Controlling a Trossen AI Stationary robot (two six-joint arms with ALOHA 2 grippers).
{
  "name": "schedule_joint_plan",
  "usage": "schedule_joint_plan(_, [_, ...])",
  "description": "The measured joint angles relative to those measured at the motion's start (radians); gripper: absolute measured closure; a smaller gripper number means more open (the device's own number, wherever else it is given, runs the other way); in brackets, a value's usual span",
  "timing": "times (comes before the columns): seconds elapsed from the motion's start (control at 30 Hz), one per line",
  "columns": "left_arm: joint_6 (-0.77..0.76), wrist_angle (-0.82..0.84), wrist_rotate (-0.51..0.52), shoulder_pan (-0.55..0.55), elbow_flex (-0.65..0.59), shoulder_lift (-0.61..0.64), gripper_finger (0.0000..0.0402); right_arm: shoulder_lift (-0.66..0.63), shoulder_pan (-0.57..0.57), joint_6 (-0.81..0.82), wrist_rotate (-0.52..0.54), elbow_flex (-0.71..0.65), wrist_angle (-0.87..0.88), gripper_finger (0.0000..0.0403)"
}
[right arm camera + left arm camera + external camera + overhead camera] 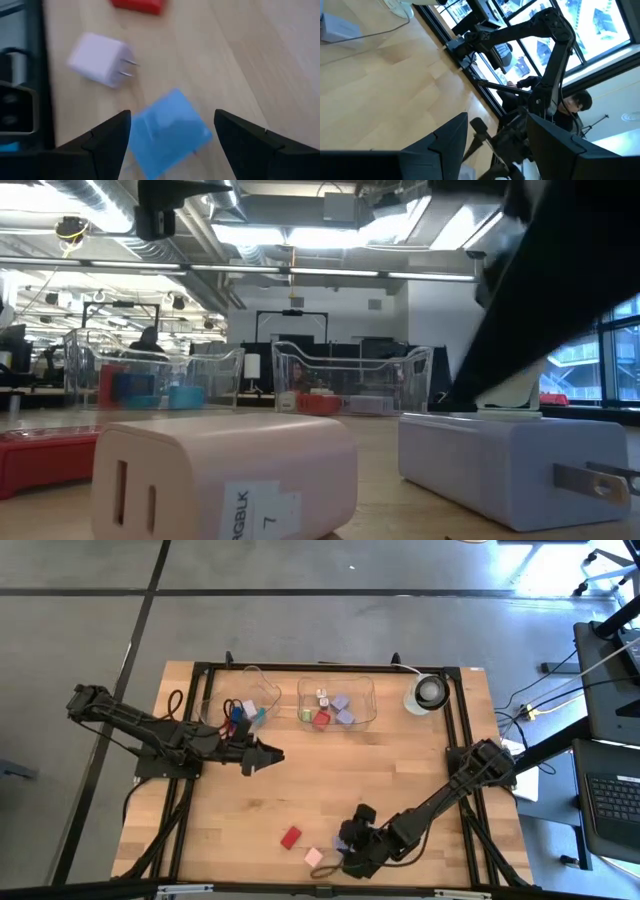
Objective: Pick & Place Office items
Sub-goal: Put the blue charger adapter into the right transparent bin
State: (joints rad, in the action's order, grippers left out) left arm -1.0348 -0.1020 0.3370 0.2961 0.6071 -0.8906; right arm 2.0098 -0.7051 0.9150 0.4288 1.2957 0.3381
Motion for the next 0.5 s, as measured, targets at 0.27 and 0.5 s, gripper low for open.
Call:
schedule_joint_plan(0.27, [0.001,0.0,0.039,0.045,0.0,0.0,0.0205,-0.003,-0.006,0.021,0.012,0.0,-0.121,0.0113])
schedule_joint_plan(0.5, [0.018,0.001,0.041,0.054,0.0,0.0,0.0205,-0.003,-0.032,-0.1,0.007,0.0,-0.146,0.0113])
